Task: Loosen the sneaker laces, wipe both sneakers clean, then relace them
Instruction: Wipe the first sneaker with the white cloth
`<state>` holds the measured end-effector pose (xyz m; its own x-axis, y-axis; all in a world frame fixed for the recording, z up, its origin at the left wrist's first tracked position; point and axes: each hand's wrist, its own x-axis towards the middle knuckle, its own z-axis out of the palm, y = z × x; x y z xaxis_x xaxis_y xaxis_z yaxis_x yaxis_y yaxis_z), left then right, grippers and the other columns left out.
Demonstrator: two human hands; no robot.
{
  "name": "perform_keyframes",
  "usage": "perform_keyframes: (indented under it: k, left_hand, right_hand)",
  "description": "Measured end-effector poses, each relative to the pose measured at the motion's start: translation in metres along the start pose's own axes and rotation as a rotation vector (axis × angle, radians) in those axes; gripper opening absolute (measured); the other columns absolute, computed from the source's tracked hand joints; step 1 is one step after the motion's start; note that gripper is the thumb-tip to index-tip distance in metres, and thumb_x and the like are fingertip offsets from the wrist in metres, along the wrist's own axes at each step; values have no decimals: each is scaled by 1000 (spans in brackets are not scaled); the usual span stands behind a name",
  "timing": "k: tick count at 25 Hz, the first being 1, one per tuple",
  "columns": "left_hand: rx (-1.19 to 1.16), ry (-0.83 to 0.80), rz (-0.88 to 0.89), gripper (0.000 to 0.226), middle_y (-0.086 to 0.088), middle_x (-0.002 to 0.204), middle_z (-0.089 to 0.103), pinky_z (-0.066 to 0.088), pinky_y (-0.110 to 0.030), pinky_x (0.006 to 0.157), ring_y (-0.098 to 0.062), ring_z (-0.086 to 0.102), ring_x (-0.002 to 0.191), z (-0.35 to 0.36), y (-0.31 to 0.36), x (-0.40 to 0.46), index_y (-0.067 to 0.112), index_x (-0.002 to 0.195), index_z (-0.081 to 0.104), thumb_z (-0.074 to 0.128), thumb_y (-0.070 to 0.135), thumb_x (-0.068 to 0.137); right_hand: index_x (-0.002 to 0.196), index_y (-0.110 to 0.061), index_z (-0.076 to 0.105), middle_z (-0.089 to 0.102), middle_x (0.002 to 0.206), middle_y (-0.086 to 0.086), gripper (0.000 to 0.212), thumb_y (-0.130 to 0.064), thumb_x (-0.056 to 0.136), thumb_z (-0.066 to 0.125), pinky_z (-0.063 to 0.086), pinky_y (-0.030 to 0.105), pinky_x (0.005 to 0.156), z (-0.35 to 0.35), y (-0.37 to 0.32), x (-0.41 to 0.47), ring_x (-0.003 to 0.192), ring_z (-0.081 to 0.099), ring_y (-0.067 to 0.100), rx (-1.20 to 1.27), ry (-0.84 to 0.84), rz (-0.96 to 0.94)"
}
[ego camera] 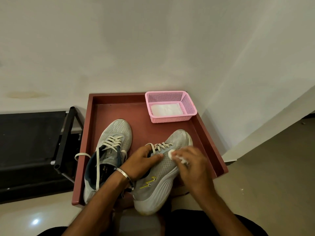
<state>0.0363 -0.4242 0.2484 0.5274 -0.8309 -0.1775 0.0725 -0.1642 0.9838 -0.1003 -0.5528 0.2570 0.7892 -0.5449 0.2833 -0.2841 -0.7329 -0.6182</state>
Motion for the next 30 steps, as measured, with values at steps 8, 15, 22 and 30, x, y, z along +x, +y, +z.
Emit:
perform_keyframes:
  k: [8, 15, 22, 30]
  left_hand:
    - [30, 66, -30, 65, -12, 88, 63, 46, -58, 91, -20, 56, 84, -2, -5, 4, -7, 99, 58, 58, 54, 76]
    - [58, 94, -25, 50, -6, 82, 60, 47, -52, 84, -17, 53, 80, -2, -6, 6, -1, 89, 57, 55, 47, 78]
    - [93, 104, -27, 25, 7, 71, 54, 42, -38, 73, -10, 48, 69, -1, -4, 7, 16, 73, 52, 52, 39, 83]
    - [134, 165, -27, 25, 13, 65, 56, 45, -39, 72, -9, 49, 66, -3, -6, 8, 17, 73, 55, 54, 34, 90]
  right_hand:
    - [97, -16, 75, 64, 94, -3, 11, -12, 89, 68, 51, 24, 72, 9, -6, 10, 88, 59, 13, -3, 26, -55]
    - [96, -15, 75, 64, 92, -2, 10, -13, 87, 69, 36, 9, 67, 6, -3, 15, 85, 57, 16, -98, 108, -20]
    - [97, -17, 75, 67, 94, -3, 12, -19, 89, 67, 42, 25, 67, 0, 3, 24, 89, 57, 19, -176, 164, -13]
    - [95, -22, 73, 67, 94, -8, 13, -27, 89, 63, 50, 37, 69, 8, -8, 12, 88, 54, 13, -133, 116, -148]
